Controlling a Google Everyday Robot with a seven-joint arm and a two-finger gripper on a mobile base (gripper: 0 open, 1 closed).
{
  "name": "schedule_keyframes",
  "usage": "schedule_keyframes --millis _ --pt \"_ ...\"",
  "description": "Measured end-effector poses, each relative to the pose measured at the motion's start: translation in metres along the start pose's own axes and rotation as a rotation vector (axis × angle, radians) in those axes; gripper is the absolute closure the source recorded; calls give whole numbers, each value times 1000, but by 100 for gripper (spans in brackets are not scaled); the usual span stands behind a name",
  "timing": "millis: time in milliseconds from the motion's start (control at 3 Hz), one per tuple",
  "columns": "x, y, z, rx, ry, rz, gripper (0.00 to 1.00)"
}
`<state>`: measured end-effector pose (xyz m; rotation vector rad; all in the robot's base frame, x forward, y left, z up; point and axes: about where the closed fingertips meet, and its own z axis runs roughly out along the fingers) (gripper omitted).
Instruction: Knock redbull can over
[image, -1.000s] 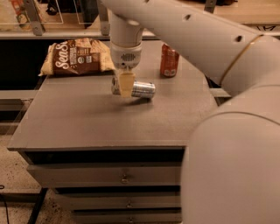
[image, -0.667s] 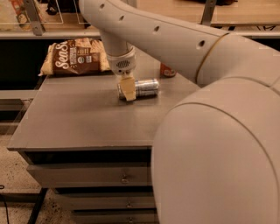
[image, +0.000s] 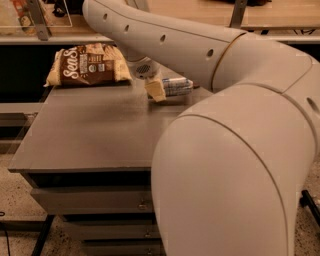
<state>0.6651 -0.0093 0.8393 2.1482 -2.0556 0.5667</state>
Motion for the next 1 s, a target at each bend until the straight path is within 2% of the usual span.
schedule_keyframes --millis 333,667,1000 --pt "21 -16 -6 19 -103 82 13" --pt "16 -20 -14 23 -188 105 0" --pt "16 -20 -14 23 -188 105 0"
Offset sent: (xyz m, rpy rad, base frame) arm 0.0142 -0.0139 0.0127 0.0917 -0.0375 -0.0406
